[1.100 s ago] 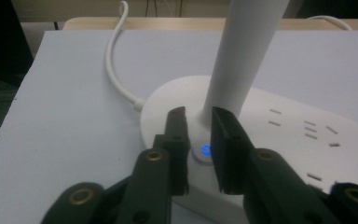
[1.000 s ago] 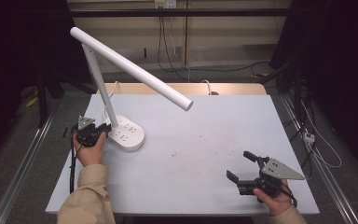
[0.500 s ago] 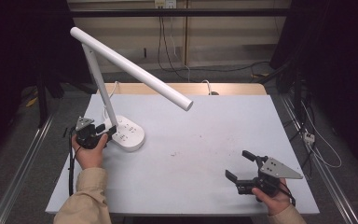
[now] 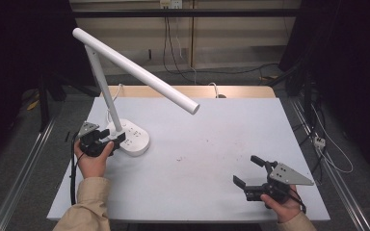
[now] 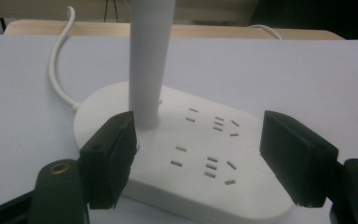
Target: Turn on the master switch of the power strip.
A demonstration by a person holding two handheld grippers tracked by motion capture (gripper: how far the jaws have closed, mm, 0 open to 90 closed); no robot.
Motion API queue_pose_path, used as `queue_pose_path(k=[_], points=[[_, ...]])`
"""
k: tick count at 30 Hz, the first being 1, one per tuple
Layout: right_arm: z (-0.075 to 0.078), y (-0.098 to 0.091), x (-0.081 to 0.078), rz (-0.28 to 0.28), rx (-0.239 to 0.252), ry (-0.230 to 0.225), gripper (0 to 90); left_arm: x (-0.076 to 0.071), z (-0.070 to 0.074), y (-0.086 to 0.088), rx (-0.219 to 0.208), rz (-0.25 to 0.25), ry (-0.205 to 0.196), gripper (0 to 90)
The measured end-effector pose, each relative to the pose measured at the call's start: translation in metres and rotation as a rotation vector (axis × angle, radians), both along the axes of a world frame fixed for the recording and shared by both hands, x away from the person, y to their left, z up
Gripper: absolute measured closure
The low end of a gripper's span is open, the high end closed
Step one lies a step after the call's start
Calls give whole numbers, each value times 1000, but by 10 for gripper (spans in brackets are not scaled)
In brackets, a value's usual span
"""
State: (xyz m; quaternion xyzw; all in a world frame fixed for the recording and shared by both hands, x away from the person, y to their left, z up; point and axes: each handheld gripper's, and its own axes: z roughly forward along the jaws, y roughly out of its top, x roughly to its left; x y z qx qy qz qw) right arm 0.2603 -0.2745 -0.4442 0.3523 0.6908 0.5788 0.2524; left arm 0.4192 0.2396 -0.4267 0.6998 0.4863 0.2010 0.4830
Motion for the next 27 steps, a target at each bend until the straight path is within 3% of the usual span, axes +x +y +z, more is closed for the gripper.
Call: queue_pose_path(k=[27], points=[[0,0,-1,-4,-2,3,44,-26,6,-6,-6,-103,-36,180]])
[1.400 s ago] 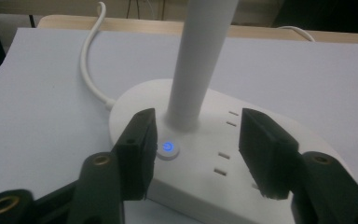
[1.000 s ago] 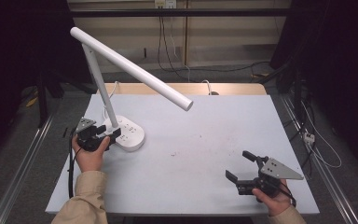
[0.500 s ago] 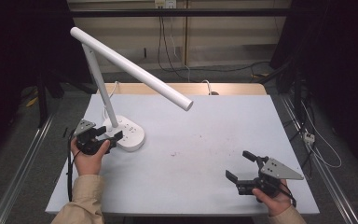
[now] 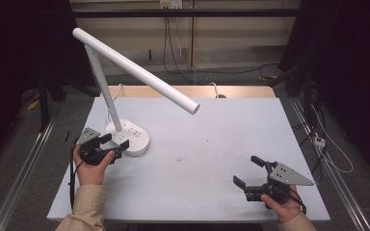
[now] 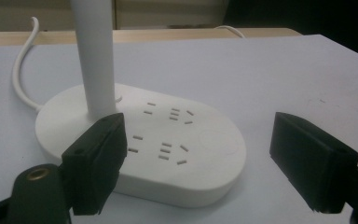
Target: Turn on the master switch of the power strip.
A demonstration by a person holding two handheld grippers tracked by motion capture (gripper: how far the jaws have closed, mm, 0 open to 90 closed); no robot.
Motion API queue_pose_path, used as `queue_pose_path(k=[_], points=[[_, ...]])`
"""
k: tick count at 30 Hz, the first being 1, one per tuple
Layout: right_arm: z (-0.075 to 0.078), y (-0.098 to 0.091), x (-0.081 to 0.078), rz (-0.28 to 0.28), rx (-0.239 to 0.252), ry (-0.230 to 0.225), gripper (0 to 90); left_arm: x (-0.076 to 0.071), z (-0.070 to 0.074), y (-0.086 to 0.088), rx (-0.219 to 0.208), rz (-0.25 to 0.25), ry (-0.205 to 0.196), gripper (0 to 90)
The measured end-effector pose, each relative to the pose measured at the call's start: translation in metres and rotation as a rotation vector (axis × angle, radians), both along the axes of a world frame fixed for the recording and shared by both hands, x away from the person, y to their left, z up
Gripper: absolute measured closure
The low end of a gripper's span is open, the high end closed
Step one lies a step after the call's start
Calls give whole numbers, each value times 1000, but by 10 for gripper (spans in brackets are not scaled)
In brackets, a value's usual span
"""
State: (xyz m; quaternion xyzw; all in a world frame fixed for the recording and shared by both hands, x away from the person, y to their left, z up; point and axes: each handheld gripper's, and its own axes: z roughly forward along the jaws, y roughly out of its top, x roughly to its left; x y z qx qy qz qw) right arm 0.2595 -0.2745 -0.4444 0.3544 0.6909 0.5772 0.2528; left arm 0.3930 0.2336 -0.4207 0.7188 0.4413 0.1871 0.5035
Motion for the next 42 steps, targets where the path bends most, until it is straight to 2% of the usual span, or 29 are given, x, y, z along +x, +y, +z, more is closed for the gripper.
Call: queue_pose_path(k=[14,42], points=[[0,1,0,0,1,-3,44,-13,1,-2,-26,-25,-17,158],[1,1,-1,1,1,-4,44,-32,-5,-2,-13,-50,-9,120]])
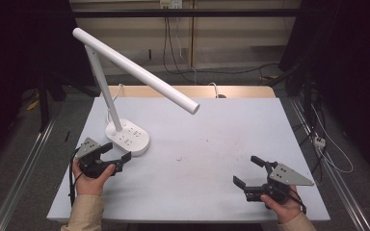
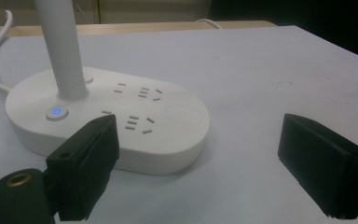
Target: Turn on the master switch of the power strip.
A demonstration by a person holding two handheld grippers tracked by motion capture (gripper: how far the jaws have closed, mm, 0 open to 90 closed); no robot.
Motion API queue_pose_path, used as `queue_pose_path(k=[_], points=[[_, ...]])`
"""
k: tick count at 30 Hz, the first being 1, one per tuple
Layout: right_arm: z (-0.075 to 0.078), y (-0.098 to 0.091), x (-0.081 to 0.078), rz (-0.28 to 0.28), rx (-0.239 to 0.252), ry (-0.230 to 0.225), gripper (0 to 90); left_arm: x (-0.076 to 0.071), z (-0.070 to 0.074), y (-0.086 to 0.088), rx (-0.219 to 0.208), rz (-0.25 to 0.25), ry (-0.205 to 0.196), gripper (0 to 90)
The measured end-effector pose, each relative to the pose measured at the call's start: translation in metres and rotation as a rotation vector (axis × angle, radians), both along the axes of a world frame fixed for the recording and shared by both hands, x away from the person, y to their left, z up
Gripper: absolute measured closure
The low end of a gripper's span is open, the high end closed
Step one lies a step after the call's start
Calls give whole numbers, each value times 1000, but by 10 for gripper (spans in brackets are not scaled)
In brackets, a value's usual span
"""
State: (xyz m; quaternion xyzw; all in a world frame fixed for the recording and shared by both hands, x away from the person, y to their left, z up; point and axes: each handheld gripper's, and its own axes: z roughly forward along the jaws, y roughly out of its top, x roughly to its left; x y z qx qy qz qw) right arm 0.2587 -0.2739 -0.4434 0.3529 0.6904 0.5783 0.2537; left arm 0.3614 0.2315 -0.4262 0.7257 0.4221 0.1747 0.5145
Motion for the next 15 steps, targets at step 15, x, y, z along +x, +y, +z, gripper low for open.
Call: queue_pose_path(k=[15], points=[[0,-1,-1,1,0,-6,45,-9,-5,2,0,-10,7,107]])
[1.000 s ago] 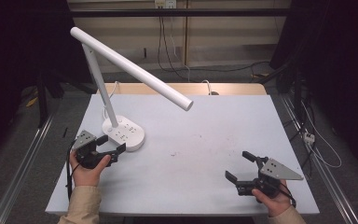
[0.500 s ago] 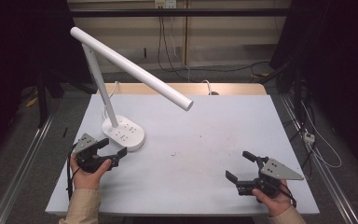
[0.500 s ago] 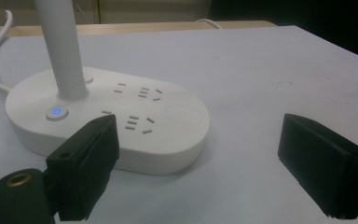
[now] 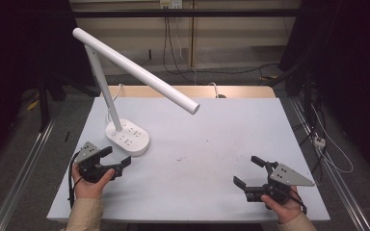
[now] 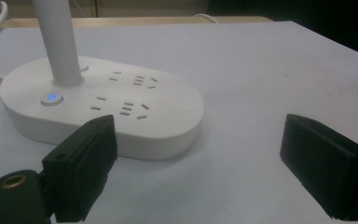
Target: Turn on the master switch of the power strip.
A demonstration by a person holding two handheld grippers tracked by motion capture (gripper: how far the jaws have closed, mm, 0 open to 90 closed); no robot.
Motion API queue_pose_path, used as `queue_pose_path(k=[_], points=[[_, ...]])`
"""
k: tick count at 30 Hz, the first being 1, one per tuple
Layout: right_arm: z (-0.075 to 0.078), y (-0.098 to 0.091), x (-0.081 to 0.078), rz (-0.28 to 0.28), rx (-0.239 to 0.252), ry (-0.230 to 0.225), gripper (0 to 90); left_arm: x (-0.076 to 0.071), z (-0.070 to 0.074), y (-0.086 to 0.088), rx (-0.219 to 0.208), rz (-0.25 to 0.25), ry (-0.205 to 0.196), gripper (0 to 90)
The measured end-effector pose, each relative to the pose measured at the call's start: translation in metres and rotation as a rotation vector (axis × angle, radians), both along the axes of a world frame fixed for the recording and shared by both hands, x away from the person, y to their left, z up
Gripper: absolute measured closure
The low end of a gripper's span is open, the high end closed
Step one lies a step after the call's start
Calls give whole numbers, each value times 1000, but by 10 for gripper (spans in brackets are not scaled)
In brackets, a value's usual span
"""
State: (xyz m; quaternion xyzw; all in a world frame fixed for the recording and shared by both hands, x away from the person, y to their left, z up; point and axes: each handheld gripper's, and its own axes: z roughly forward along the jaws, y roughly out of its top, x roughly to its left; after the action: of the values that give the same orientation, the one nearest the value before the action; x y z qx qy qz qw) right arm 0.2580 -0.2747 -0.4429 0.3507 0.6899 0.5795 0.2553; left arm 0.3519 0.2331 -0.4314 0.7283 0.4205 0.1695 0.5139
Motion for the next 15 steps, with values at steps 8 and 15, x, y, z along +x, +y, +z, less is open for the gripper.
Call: queue_pose_path(k=[8,15], points=[[0,0,-1,0,-1,1,47,-3,-2,0,4,-16,2,105],[0,-1,-1,-1,-4,0,47,-7,-4,0,-5,-21,5,104]])
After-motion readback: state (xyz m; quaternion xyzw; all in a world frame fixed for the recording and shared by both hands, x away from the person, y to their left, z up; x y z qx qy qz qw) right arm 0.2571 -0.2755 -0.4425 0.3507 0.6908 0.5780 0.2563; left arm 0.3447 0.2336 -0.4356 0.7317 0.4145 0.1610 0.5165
